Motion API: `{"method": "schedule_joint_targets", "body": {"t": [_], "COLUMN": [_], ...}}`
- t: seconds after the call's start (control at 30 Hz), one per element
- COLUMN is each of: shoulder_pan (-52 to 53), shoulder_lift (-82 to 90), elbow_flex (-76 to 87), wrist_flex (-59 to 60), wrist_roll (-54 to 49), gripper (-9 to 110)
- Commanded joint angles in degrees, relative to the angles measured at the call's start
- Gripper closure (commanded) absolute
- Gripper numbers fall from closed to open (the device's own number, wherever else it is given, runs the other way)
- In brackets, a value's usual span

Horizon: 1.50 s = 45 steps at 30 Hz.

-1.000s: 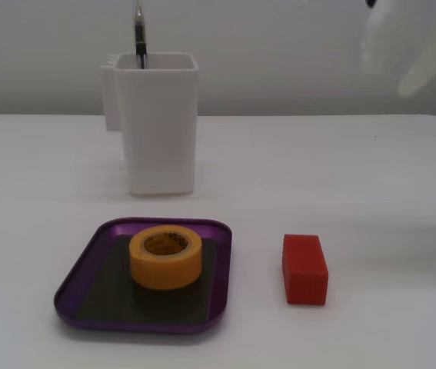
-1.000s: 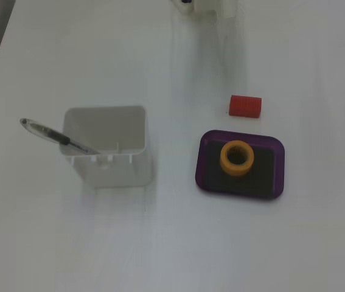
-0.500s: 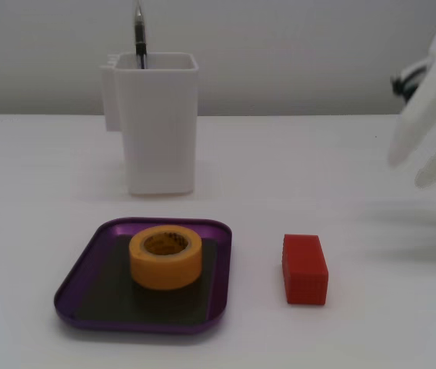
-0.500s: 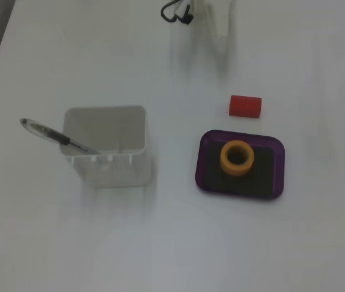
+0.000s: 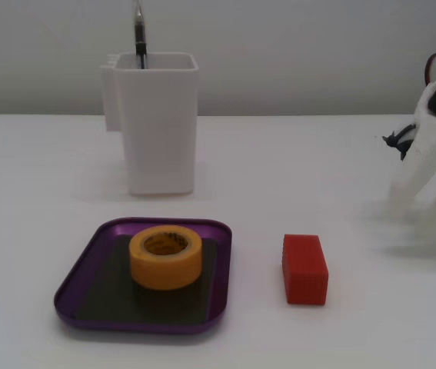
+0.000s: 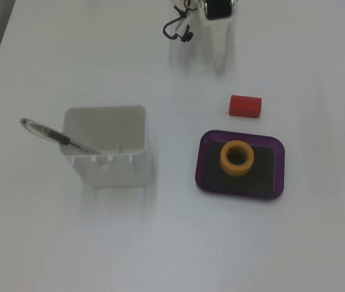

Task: Grab up the yellow tape and put it in the box.

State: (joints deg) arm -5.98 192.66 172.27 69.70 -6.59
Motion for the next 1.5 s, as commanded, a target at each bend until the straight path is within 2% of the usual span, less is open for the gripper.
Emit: {"method": "schedule_joint_targets", "body": {"t": [0.0,1.47], "shoulder_pan": [0.18,0.18], "shoulder_lift": [4.57,4.57], "elbow_flex": [0.62,3.60], "wrist_flex": [-0.53,-1.23], "wrist_roll": [1.76,1.49], "gripper": [102,102]}}
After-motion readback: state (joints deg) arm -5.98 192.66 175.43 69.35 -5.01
